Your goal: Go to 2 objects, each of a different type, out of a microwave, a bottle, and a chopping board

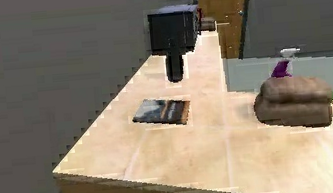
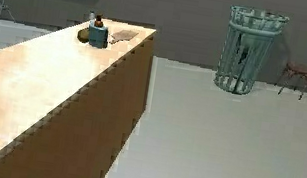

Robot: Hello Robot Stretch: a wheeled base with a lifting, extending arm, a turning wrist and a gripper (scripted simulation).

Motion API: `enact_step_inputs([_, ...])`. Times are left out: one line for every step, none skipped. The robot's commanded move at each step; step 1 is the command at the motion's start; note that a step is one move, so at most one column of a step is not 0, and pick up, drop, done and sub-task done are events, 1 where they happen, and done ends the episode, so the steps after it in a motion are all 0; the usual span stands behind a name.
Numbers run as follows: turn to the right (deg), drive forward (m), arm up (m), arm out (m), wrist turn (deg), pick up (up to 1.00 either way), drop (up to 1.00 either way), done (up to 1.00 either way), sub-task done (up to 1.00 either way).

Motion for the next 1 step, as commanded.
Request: enact_step_inputs([0.0,0.00,0.00,0.00,0.0,0.00,0.00,1.00,0.00])
